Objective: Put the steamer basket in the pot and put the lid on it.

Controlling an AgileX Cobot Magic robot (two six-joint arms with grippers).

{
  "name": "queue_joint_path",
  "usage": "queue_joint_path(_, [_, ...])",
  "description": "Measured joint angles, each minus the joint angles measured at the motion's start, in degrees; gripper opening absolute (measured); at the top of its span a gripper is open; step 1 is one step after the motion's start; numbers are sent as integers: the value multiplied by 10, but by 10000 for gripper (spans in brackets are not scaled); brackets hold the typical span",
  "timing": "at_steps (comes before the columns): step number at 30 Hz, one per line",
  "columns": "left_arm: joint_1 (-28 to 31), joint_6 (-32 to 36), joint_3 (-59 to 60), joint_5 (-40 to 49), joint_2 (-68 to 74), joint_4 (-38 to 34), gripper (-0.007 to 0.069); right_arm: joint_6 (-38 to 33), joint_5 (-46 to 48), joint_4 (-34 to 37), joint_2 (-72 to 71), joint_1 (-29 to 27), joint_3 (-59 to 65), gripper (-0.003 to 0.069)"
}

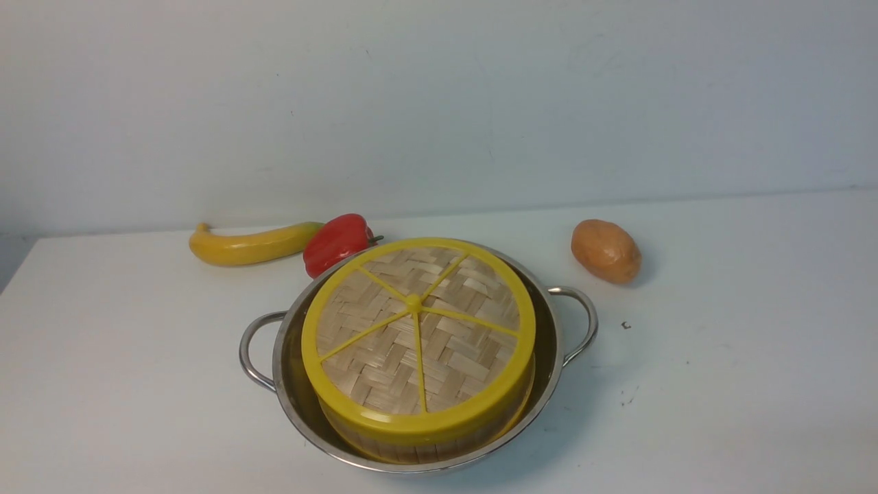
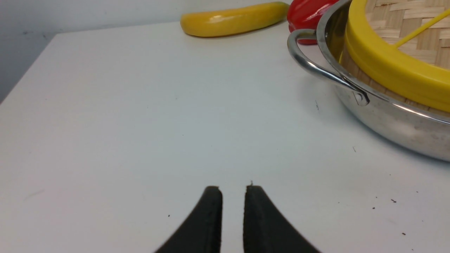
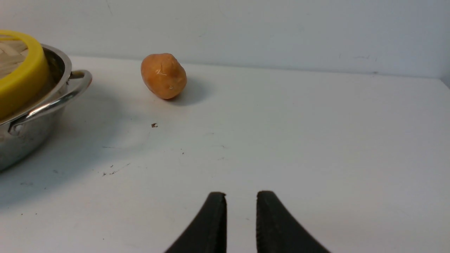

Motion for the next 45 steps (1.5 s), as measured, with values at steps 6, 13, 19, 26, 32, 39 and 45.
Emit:
queue_joint_path(6, [0,0,0,0,0,0,94,0,0,0,0,0,0,130])
queue_joint_path(13, [0,0,0,0,0,0,94,0,0,0,0,0,0,136])
queue_joint_path(19, [0,0,0,0,0,0,94,0,0,0,0,0,0,141])
queue_joint_path(26, [0,0,0,0,0,0,94,0,0,0,0,0,0,149])
queue_joint_path(32, [0,0,0,0,0,0,96,0,0,0,0,0,0,153])
queue_joint_path(39, [0,0,0,0,0,0,105,0,0,0,0,0,0,157])
queue_joint_path(45, [0,0,0,0,0,0,105,0,0,0,0,0,0,160])
